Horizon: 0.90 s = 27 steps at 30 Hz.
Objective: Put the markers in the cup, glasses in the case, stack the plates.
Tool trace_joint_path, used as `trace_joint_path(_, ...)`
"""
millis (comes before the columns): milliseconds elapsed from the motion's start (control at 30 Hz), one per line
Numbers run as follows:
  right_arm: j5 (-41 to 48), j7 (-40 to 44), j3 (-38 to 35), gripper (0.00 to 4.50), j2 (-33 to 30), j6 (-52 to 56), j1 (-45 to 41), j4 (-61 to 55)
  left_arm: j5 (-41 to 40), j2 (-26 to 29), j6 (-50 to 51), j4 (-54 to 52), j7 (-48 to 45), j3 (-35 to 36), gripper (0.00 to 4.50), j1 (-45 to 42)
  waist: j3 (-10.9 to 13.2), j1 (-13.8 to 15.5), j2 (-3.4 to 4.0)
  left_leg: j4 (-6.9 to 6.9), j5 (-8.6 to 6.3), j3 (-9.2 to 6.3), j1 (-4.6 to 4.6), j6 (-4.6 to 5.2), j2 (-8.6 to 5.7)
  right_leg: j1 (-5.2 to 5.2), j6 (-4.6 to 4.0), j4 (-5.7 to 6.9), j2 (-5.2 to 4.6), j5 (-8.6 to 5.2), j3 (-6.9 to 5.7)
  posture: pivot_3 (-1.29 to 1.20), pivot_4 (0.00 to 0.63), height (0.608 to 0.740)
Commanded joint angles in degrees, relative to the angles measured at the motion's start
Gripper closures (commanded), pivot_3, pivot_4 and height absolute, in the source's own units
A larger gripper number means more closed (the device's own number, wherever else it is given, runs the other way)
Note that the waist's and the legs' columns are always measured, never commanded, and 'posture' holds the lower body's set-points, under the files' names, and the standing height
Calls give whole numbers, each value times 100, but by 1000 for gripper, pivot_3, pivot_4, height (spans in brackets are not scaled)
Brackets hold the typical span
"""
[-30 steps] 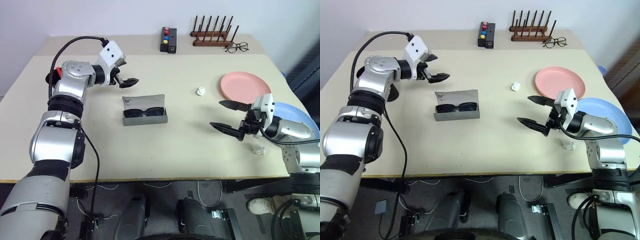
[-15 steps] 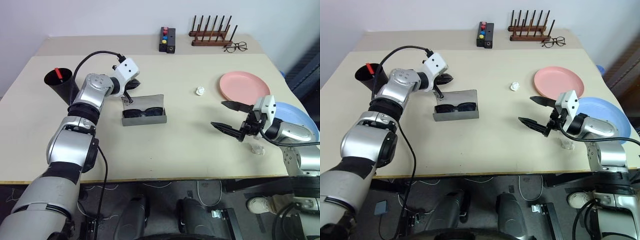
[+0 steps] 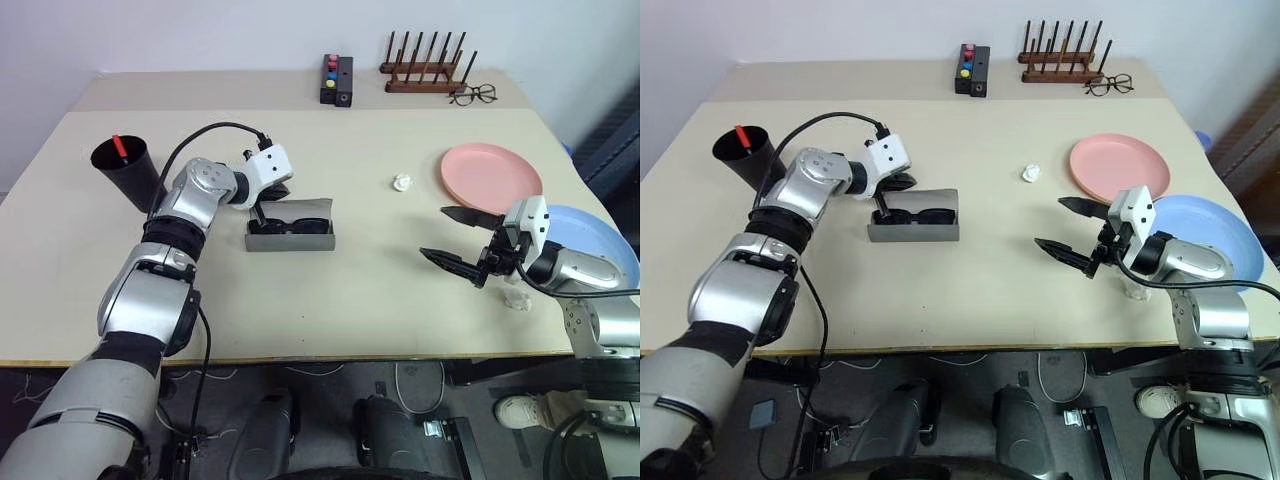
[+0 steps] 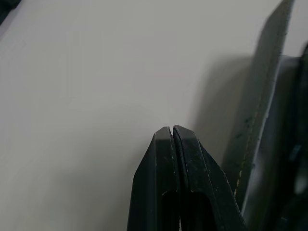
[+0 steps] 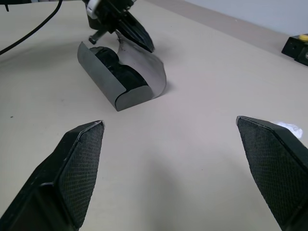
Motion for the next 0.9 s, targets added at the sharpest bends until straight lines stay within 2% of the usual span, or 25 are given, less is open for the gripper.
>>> trace_joint_path(33,62,3,-138,0,12,-115,-20,-156,-104,239,288,-947,-313,-5,4474,275,0,-13,0,-1,0,0,0,0,1,0,0,0,0,0,0,0,150,740)
trace_joint_path(267,112,27,-145,0,-4,-27,6,-154,-322,398,1465,-3034,-455,64,4474,1336,-1,-5,2,0,0,-1,0,0,2,0,0,0,-1,0,4,0,150,740)
trace_joint_path(467,68,34,-135,0,-1,-65,8,-71,-401,460,2135,-3925,-277,69,4474,2035,-4,12,6,1,0,-2,3,0,2,3,-1,0,-1,0,5,0,150,740)
trace_joint_path(700,-94,-272,-240,0,-9,-214,-55,28,-793,410,1978,-3991,298,567,4474,1677,-3,13,6,1,0,-2,5,0,2,4,-1,0,-1,0,5,0,150,740)
trace_joint_path(833,-133,-624,-349,0,-101,40,-38,-85,-1622,39,2090,-4397,550,1188,4474,1400,-2,34,3,4,0,-6,1,0,0,4,-1,0,-4,0,3,0,150,740)
trace_joint_path(900,-153,-809,-413,0,-185,239,-32,-91,-2114,-180,2568,-4742,528,1359,4474,1409,-3,24,5,4,0,-4,2,0,-3,6,-1,-2,-9,0,4,0,150,740)
